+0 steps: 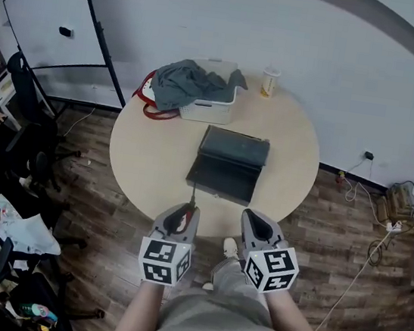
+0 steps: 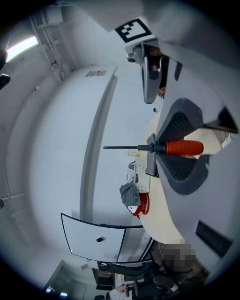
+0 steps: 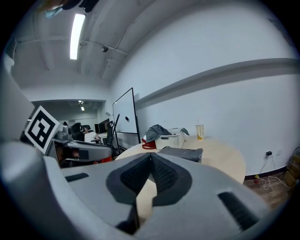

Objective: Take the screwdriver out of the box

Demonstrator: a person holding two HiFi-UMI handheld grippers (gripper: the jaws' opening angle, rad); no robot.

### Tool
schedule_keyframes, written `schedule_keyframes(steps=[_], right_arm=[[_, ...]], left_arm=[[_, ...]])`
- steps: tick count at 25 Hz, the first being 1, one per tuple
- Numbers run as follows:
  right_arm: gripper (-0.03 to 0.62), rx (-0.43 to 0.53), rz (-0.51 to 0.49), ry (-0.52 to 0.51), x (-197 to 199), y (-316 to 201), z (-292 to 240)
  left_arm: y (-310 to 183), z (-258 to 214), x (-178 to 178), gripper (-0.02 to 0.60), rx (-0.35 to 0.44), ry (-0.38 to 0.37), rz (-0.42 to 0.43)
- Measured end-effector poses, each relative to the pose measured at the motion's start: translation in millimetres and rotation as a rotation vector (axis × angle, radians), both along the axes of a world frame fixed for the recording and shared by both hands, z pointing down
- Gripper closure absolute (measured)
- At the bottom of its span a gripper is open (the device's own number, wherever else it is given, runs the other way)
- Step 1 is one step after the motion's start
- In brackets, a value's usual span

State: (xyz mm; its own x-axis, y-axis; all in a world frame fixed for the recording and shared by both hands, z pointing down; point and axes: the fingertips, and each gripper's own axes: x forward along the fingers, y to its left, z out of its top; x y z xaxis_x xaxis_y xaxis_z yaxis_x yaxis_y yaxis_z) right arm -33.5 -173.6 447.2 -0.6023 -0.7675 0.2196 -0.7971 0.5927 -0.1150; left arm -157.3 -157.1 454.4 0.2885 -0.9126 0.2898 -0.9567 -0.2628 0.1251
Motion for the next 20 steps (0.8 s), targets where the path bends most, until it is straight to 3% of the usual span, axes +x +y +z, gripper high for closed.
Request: schedule_keyframes(steps=[20], right_arm=[[0.594,0.029,0.02,0.025,-5,-9,-11]], left_arm=[[-15,-1,10,0.508,-0.011,0.013,0.03]])
